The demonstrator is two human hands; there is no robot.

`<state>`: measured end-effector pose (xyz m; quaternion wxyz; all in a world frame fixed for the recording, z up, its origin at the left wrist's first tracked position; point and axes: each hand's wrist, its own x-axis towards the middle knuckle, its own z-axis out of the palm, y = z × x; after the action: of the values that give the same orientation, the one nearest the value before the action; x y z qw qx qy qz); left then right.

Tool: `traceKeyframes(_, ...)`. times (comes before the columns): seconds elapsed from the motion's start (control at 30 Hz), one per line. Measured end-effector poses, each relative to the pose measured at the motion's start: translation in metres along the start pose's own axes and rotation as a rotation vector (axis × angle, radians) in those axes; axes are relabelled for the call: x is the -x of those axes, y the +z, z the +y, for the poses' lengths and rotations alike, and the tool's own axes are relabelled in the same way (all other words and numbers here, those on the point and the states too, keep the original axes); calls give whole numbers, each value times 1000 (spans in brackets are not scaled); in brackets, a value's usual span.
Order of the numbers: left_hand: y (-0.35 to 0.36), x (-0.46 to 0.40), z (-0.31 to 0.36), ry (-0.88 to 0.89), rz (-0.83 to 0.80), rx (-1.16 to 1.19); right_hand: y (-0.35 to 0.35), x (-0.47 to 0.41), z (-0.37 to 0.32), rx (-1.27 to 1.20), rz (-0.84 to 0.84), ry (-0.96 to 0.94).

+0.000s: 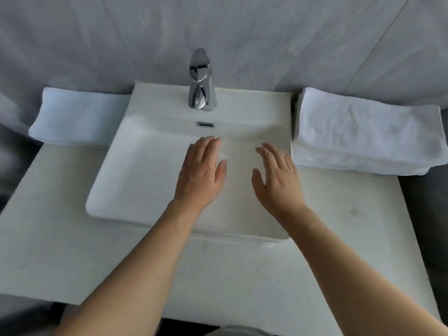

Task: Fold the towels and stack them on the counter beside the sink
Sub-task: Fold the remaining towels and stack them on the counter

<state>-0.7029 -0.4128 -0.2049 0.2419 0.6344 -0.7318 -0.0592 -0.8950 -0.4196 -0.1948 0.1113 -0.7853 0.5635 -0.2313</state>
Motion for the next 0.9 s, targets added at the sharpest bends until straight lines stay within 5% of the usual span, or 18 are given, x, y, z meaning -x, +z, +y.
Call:
traceKeyframes(0.37,-94,60,-170,-60,78,40,81,-17,-182,-82,37,-12)
traceKeyframes(0.7,-156,82,-299,-465,149,30,173,-81,-296,-225,-131,-63)
traceKeyframes(0.8,-169,68,-349,-708,161,217,203,-108,-340,-416,-210,127)
traceKeyframes(0.9,-168,44,-407,-996,127,465,242,-146,-378,-718,-271,637)
